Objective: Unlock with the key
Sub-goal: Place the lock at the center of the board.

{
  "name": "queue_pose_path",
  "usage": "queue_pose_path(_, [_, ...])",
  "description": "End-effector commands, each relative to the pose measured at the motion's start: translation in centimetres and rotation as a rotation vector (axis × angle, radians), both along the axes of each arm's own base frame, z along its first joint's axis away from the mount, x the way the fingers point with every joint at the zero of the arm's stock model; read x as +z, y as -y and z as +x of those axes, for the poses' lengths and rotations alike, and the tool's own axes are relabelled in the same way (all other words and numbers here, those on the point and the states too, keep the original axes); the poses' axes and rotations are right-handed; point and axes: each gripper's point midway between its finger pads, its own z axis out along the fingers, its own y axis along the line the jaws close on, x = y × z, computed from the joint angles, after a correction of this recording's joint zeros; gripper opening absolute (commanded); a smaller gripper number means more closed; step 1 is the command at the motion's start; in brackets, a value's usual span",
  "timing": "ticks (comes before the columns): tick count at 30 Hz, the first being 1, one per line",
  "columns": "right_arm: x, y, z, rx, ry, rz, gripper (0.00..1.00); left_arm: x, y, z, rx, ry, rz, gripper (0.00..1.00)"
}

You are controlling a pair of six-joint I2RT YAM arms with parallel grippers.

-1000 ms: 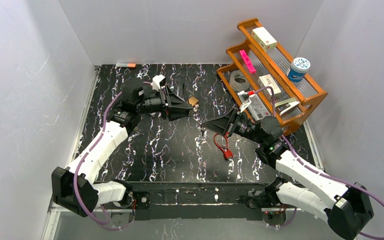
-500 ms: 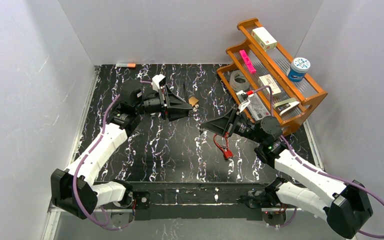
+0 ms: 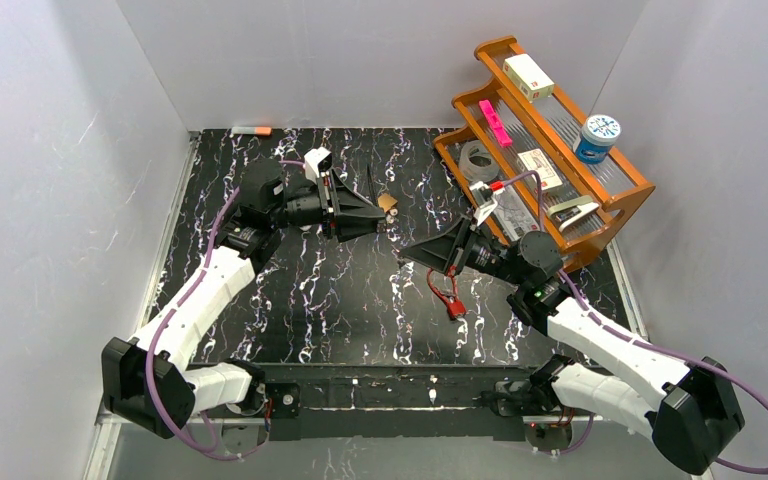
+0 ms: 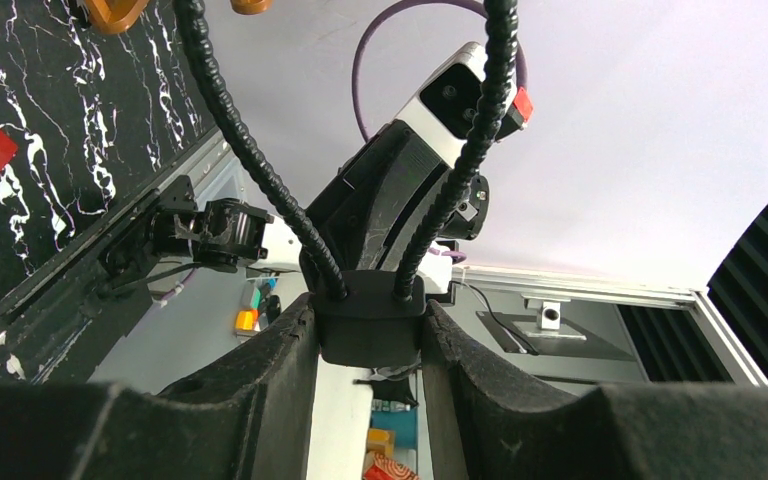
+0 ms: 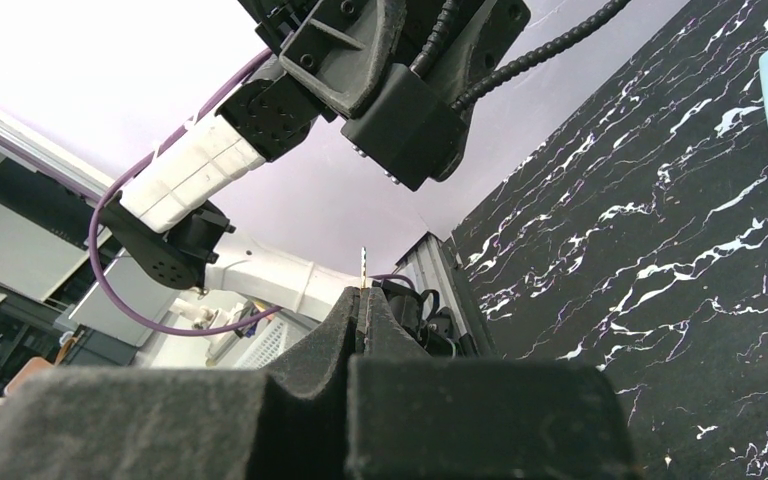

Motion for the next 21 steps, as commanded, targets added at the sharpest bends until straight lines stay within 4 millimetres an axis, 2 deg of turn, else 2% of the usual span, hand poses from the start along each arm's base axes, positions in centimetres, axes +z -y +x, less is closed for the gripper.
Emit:
queue_pose_path(1, [1.4,0.2,-0.3,0.002,0.074,0.038,0.01,1.4,-0.4,-1.3,-0.031,0.051,-0.03,0.0])
queue_pose_path(8, [1.2,0.2,-0.1,-0.009,0.063,0.038,0.01,1.4,-0.5,-1.4,-0.029,0.049,-0.033,0.0])
queue_pose_path(13, [0.4,0.3,0.4,-0.036,0.04,0.02,0.01,-0.4,-0.6,-1.0,0.001,0.07,0.013,0.0])
queue_pose_path(16, [-0.9,0.3,1.2,-0.075,0.006,-0.026,0.01,-3.3,-1.0,0.0,0.058,0.096,0.109,0.0])
queue_pose_path(21, [-4.5,0.6,2.5,-0.149,-0.082,-0.119,0.01,-11.2,-1.9,1.2,0.122,0.057,0.297,0.0])
